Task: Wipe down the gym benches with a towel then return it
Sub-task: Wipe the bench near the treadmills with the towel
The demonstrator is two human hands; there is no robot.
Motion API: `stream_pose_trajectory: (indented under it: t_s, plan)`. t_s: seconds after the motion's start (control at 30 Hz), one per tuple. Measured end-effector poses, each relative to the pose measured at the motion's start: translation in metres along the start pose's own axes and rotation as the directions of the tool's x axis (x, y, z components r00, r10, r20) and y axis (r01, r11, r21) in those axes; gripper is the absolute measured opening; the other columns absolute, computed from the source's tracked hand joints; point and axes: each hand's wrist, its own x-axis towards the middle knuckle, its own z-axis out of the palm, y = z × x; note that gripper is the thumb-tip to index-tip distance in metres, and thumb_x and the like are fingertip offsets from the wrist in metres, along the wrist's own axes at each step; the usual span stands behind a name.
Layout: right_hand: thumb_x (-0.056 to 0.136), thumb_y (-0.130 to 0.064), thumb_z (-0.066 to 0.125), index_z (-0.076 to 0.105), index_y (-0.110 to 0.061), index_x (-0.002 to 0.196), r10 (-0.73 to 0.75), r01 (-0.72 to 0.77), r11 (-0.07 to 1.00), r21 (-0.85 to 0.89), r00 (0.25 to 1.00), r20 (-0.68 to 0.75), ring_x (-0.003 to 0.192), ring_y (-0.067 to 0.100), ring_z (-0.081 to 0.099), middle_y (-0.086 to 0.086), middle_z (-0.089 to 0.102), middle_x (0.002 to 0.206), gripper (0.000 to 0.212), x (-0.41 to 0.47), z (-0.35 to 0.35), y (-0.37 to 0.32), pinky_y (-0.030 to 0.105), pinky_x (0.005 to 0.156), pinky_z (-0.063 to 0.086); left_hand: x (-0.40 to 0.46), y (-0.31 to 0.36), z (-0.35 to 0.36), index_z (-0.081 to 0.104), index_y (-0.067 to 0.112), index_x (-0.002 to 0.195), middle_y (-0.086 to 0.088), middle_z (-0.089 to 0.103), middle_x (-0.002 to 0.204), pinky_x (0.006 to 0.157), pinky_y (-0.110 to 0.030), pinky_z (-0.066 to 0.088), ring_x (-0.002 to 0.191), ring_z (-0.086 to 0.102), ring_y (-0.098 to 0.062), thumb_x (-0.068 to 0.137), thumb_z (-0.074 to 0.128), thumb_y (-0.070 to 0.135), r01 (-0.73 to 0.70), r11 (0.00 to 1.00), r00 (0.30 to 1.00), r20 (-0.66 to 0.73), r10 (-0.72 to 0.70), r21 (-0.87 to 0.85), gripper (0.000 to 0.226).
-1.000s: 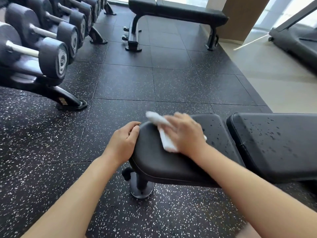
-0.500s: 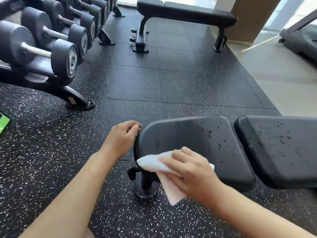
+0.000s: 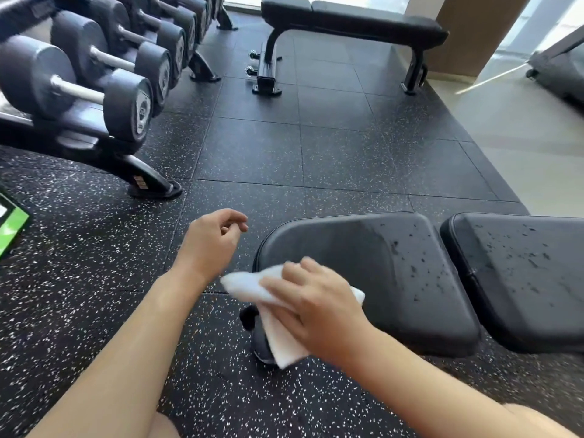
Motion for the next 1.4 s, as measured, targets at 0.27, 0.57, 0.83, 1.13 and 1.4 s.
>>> stream_pose_trajectory:
  t_s: [0.27, 0.57, 0.83, 1.13, 1.4]
  plan:
    - [0.096, -0.043, 0.067, 0.074, -0.031, 0.111, 0.405, -0.410, 0.910, -0.051, 0.910, -0.093, 0.093, 0.023, 0.058, -0.006, 0.061, 0.090, 0.020, 0.012, -0.033, 0.107, 0.042, 0.078, 0.052, -0.014, 0.028, 0.031, 0.074, 0.030, 0.111, 0.025, 0.071, 0.095, 0.088, -0.023, 0.051, 0.088, 0.065, 0.003, 0.098, 0.059, 0.017, -0.126, 0.992, 0.985, 0.118, 0.125, -0.001, 0.024]
    - [0.091, -0.029, 0.073, 0.068, -0.024, 0.101, 0.279, -0.280, 0.960, 0.004, 0.956, -0.093, 0.077, 0.024, 0.050, -0.004, 0.057, 0.083, 0.012, -0.032, -0.035, 0.050, 0.040, 0.067, 0.047, -0.024, 0.060, 0.055, 0.063, 0.022, 0.130, 0.007, 0.063, 0.132, 0.104, -0.030, 0.042, 0.121, 0.057, -0.018, 0.096, 0.059, 0.015, -0.226, 0.963, 0.961, 0.194, 0.196, 0.144, 0.035]
    - [0.100, -0.037, 0.066, 0.074, -0.024, 0.117, 0.195, -0.195, 0.980, 0.028, 0.981, 0.009, 0.081, 0.020, 0.051, -0.006, 0.060, 0.089, 0.023, -0.060, -0.060, 0.086, 0.037, 0.071, 0.049, -0.053, 0.064, 0.071, 0.062, 0.026, 0.138, 0.003, 0.052, 0.153, 0.115, -0.051, 0.037, 0.145, 0.042, -0.026, 0.090, 0.052, 0.038, -0.355, 0.861, 0.935, 0.164, 0.316, 0.364, 0.050]
    - [0.094, -0.053, 0.054, 0.070, -0.029, 0.090, 0.506, -0.500, 0.861, -0.094, 0.860, 0.061, 0.094, 0.023, 0.063, -0.009, 0.062, 0.084, 0.029, 0.066, -0.032, 0.171, 0.034, 0.072, 0.043, -0.051, 0.073, 0.075, 0.067, 0.025, 0.127, 0.004, 0.060, 0.142, 0.108, -0.049, 0.043, 0.134, 0.051, -0.024, 0.085, 0.055, 0.037, -0.326, 0.872, 0.945, 0.116, 0.305, 0.364, 0.045]
    - [0.101, -0.034, 0.061, 0.069, -0.022, 0.113, 0.269, -0.268, 0.963, 0.036, 0.961, -0.056, 0.083, 0.022, 0.049, -0.004, 0.057, 0.091, 0.019, -0.081, -0.050, 0.061, 0.039, 0.074, 0.046, -0.047, 0.070, 0.076, 0.067, 0.025, 0.126, 0.006, 0.060, 0.141, 0.109, -0.050, 0.042, 0.134, 0.050, -0.022, 0.089, 0.067, 0.021, -0.329, 0.888, 0.944, 0.112, 0.309, 0.322, 0.036]
